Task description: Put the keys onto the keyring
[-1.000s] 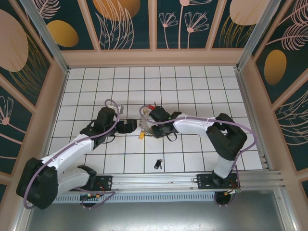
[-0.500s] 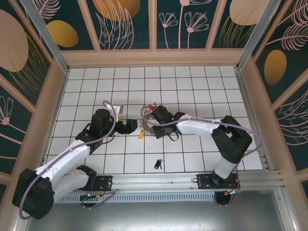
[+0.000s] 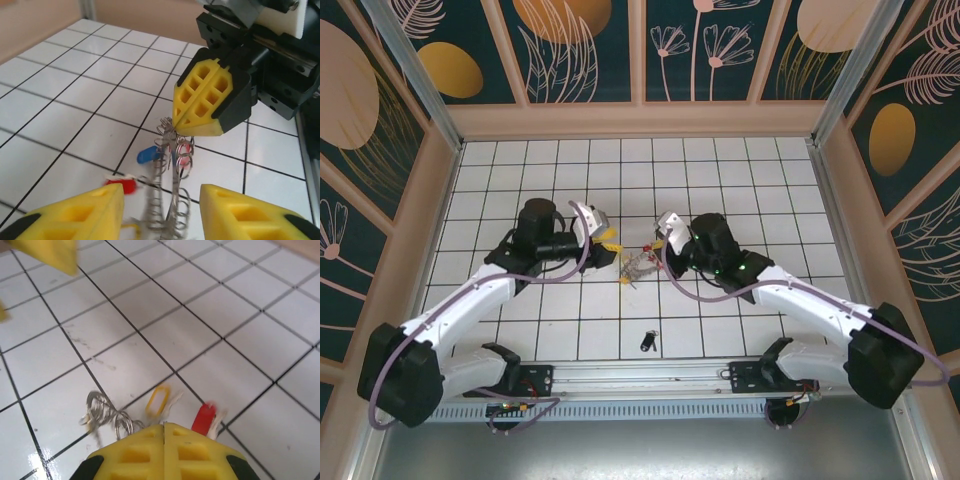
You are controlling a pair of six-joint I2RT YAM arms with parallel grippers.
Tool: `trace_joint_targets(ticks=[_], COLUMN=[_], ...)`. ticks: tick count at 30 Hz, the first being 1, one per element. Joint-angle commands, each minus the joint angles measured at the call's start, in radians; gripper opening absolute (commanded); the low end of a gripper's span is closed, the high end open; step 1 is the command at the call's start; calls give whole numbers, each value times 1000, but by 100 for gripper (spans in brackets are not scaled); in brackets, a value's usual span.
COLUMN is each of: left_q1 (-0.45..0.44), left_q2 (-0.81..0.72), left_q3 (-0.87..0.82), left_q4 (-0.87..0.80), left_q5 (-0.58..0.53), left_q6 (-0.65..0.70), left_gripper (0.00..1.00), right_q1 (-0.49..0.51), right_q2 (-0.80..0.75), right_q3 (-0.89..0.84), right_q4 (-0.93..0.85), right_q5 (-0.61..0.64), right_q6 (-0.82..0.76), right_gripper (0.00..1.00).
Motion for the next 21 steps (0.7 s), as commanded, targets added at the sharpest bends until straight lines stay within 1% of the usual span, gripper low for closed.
trace_joint_targets(ticks=[1, 4, 6, 10, 15, 21], left_q1=[0, -5, -9, -18, -60, -82], left_q2=[40, 21, -2, -19, -36, -41], left_q3=[21, -36, -75, -95, -144, -162], left_q4=[-81, 101, 188, 208, 263, 327], left_q5=[156, 167, 165, 166, 143, 137], left_q6=[179, 126, 121, 134, 138, 110], left_gripper=[40, 41, 44, 43, 41, 39], right_q1=[3, 2, 2, 2, 3, 17], right_q2=[-54, -63, -66, -79, -82, -54], right_q3=[-14, -4, 1, -17, -33, -12], right_q4=[118, 119, 128, 185, 280, 289], right_q5=[-131, -167, -210, -302, -375, -398], right_q6=[-143, -178, -190, -203, -184, -207], right_gripper=[0, 0, 0, 0, 0, 0])
